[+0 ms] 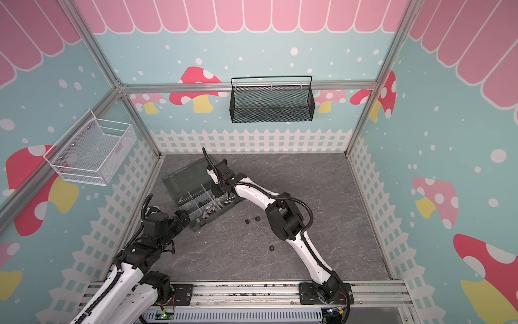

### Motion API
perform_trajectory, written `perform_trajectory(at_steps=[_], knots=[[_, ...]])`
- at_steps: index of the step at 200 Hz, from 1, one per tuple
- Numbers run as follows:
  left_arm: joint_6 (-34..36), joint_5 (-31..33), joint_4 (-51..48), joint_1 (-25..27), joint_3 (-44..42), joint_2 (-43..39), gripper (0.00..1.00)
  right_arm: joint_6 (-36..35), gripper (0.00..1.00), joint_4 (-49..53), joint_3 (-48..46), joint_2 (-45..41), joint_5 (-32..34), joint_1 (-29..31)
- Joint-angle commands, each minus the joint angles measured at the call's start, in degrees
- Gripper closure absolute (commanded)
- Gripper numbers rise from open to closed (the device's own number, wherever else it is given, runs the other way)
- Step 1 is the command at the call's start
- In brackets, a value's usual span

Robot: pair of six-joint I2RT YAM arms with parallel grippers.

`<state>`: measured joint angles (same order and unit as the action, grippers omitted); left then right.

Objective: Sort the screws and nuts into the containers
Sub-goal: 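Open the right gripper to drop the nut into the compartment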

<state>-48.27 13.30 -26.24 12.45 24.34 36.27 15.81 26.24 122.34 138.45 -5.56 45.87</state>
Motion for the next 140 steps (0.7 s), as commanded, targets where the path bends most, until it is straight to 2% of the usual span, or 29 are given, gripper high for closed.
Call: perform_trajectory(at_steps=[1,43,94,124,140], knots=[[-1.4,-0.4,0.2,-0.3,-0.5,-1.1,0.00,-1.1,0.60,1.5,-0.2,-3.6,1.3,0.5],[-1.1,0.2,-0.8,-0.4,-0.2,-2.2,0.00,1.1,0.59,1.1,-6.9,-9.9,4.6,0.5],[-0.7,0.2,-0.8,-0.4,0.4,-1.8,0.00,4.1,0.55,-1.5,-21.3,-20.8,8.7,0.4],[0.0,-0.3,-1.1,-0.4,1.4,-1.3,0.00,6.6,0.49,-2.8,-30.4,-27.5,12.4,0.2],[0.7,-1.0,-1.6,-0.3,2.7,-0.2,0.00,8.3,0.38,-3.0,-34.8,-31.6,15.4,0.0]])
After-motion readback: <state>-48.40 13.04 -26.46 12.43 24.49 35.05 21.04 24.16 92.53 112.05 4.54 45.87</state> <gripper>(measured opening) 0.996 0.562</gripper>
